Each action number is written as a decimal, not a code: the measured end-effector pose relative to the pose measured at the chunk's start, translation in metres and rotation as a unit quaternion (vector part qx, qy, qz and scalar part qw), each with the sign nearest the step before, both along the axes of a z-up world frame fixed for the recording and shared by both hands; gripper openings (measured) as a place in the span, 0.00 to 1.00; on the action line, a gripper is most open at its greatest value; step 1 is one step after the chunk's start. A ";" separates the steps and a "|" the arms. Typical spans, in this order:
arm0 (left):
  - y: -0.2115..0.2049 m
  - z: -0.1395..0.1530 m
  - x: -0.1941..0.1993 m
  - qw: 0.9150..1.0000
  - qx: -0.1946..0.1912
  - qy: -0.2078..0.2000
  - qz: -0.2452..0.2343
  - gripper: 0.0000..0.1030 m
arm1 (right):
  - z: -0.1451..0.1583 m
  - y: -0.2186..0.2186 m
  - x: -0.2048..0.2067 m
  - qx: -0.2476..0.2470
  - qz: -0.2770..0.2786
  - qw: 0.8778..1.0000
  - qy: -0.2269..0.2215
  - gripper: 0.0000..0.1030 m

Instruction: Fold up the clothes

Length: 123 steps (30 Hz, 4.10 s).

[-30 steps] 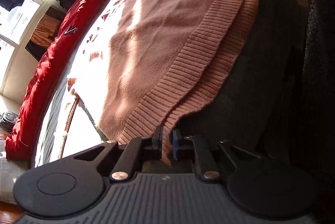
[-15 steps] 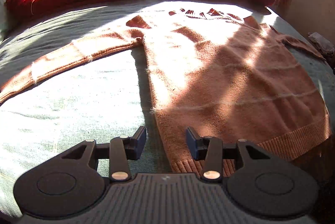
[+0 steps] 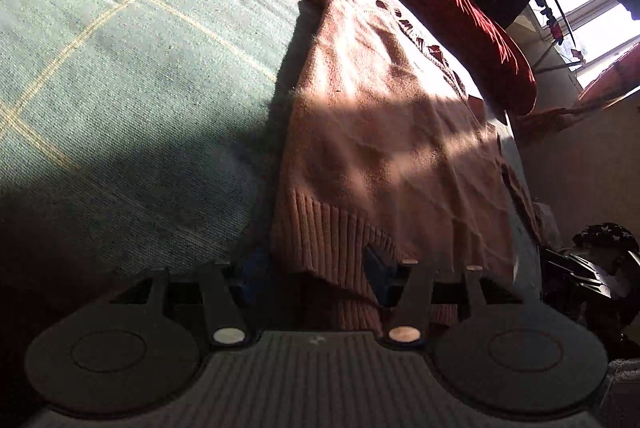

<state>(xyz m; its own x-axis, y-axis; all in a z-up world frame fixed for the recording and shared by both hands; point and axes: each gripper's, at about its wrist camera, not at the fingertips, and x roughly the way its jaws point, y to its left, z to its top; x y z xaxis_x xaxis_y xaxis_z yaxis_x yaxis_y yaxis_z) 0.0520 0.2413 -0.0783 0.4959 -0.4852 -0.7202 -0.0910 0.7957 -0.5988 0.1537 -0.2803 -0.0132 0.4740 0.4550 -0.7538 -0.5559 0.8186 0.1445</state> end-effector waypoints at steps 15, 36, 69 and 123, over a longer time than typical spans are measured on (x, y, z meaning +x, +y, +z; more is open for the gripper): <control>-0.062 -0.005 -0.030 0.990 0.027 -0.114 -0.073 0.61 | 0.001 0.059 0.014 -0.007 0.110 0.994 -0.011 0.51; -0.111 0.043 0.032 0.919 0.248 -0.247 -0.184 0.65 | -0.028 0.078 0.025 -0.014 0.097 0.995 -0.008 0.56; -0.097 -0.011 0.210 0.933 0.249 -0.170 -0.195 0.70 | -0.084 0.088 0.151 -0.067 -0.084 0.993 -0.046 0.82; -0.152 -0.010 0.238 0.915 0.279 -0.184 -0.228 0.89 | -0.027 0.093 0.035 -0.013 -0.202 0.974 -0.102 1.00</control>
